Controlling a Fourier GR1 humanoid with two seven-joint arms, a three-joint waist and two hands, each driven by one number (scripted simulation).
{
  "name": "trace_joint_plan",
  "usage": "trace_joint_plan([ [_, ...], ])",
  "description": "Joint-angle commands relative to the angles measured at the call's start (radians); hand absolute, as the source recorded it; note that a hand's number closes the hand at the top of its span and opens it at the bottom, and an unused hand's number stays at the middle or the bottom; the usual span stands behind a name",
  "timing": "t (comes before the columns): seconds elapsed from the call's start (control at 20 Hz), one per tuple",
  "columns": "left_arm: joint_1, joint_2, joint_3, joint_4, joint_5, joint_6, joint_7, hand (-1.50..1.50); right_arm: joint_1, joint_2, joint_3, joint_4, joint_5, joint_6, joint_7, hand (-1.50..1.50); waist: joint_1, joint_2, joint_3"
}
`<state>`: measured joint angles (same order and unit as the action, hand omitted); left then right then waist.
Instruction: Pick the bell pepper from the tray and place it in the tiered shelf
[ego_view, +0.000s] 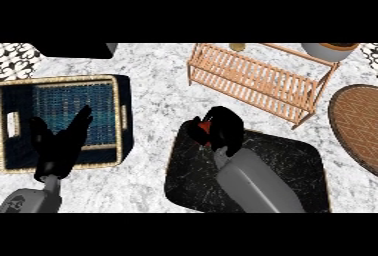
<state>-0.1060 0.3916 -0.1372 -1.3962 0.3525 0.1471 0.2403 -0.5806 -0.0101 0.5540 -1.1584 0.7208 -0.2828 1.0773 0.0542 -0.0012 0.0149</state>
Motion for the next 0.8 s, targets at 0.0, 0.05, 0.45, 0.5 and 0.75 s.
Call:
trace_joint_plan([
  [0.0,-0.009,-0.052,-0.048,0.079,-0.025,0.001,0.010,0.00,-0.151,0.010,0.152,0.031,-0.121,-0.067,0.058,1.50,0.016,0.016,-0.015],
  [0.05,0.012,-0.044,-0.041,0.043,-0.011,0.004,0.038,0.00,-0.162,0.010,0.200,-0.025,-0.115,-0.124,0.112,1.50,0.024,0.009,-0.015],
  [0.45,0.049,-0.032,-0.004,0.058,-0.016,0.003,0.030,0.00,-0.448,0.010,0.168,-0.123,0.064,-0.085,0.309,1.50,-0.033,-0.011,-0.018],
  [0.5,0.059,-0.053,-0.020,0.038,-0.023,0.014,0.024,0.00,-0.455,0.010,0.152,-0.128,0.099,-0.088,0.334,1.50,-0.042,-0.014,-0.017],
  [0.75,0.074,-0.021,0.025,0.060,-0.013,-0.001,0.025,0.00,-0.606,0.009,0.055,-0.159,0.152,0.055,0.408,1.50,-0.061,-0.018,-0.018],
])
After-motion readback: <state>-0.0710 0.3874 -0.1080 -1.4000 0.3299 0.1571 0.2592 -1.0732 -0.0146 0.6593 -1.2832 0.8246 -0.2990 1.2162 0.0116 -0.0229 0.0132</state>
